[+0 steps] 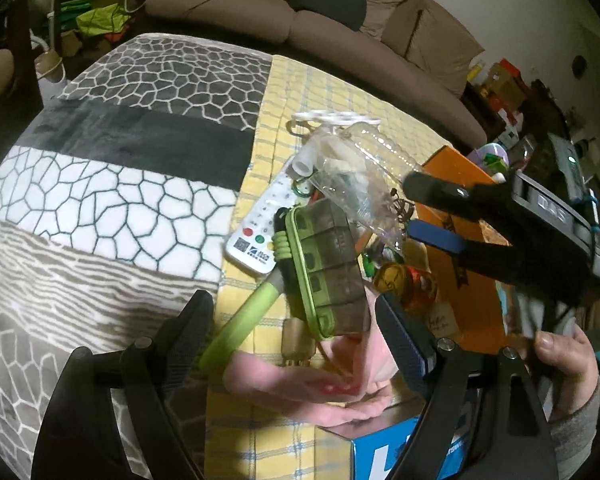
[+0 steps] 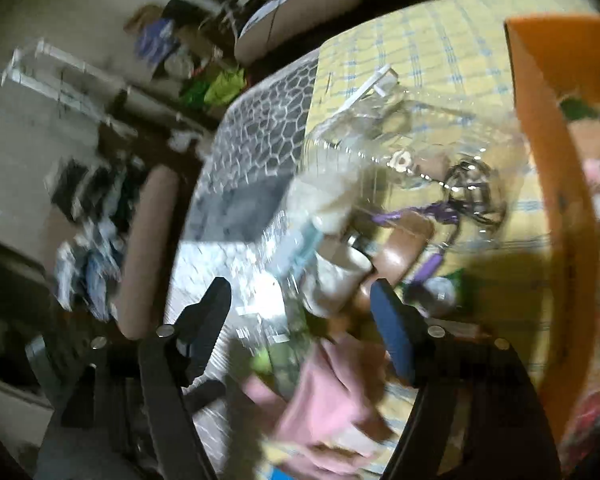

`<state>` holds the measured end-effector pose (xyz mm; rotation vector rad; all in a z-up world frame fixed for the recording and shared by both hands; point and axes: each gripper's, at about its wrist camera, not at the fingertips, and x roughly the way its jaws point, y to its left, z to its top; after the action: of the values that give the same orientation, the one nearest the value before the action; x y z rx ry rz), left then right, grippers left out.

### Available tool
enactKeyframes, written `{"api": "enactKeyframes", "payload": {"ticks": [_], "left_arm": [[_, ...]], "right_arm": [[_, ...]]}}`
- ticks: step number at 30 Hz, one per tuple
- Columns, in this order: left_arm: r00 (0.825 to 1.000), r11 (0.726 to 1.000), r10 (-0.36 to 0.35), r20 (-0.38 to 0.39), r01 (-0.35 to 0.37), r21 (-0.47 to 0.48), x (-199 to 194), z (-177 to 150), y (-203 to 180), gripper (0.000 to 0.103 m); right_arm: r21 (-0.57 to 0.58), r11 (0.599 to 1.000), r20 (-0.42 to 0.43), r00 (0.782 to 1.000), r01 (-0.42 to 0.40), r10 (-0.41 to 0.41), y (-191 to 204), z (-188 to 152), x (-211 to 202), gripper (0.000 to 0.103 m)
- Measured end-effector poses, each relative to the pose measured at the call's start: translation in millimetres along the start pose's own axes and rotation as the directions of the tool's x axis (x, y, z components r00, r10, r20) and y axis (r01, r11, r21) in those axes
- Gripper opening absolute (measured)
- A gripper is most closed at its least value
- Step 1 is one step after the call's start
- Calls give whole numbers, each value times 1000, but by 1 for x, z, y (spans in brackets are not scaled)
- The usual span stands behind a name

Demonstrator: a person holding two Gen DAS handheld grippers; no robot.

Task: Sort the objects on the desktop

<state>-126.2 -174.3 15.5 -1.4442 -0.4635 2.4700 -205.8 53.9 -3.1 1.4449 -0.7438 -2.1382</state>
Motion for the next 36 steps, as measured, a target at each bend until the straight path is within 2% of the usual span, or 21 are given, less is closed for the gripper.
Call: {"api": "enactKeyframes", "payload": {"ticks": [4, 5, 6, 8, 11, 14, 19, 23, 25, 28, 33, 36], "left_arm": [[1000, 1000, 11, -7, -11, 1, 2, -1, 0, 85], [1000, 1000, 13, -8, -13, 0, 3, 0, 1, 85], [1000, 1000, 14, -9, -14, -2, 3, 0, 1, 85], [1000, 1000, 14, -9, -15, -8, 4, 1, 2, 85], [1000, 1000, 13, -6, -13, -13, 5, 3, 2, 86], [1000, 1000, 12, -3, -12, -19, 4, 3, 4, 85], [996, 993, -89, 31, 91, -72, -5, 6, 12, 89], [983, 975, -184, 22, 185, -122, -7, 6, 16, 89], [976, 968, -219, 7, 218, -124, -6, 5, 13, 90], [975, 973, -220, -37, 216, -80, -4, 2, 0, 89], [965, 970, -237, -109, 241, 24, -4, -11, -33, 89], [962, 966, -219, -162, 237, 101, 1, -21, -56, 89]], "right_arm": [[16, 1000, 6, 1000, -24, 24, 0, 5, 16, 70], [12, 1000, 4, 1000, -27, 27, 1, 6, 20, 67], [-1, 1000, -3, 1000, -29, 29, 3, 8, 25, 54], [-61, 998, 4, 1000, 9, -9, 13, 11, 32, 44], [-89, 995, -20, 999, 38, -40, 24, 12, 41, 37], [-123, 992, -9, 1000, -2, 1, 32, 4, 31, 28], [-169, 980, -28, 994, -105, 102, 43, -20, -10, 28], [-214, 969, -36, 992, -124, 119, 45, -49, -52, 28], [-227, 969, -39, 995, -100, 93, 39, -66, -73, 28], [-241, 969, -56, 998, -48, 35, 23, -100, -99, 28], [-274, 961, -59, 996, 41, -59, 6, -140, -116, 28], [-284, 954, -55, 992, 96, -116, 1, -151, -115, 31]]}}
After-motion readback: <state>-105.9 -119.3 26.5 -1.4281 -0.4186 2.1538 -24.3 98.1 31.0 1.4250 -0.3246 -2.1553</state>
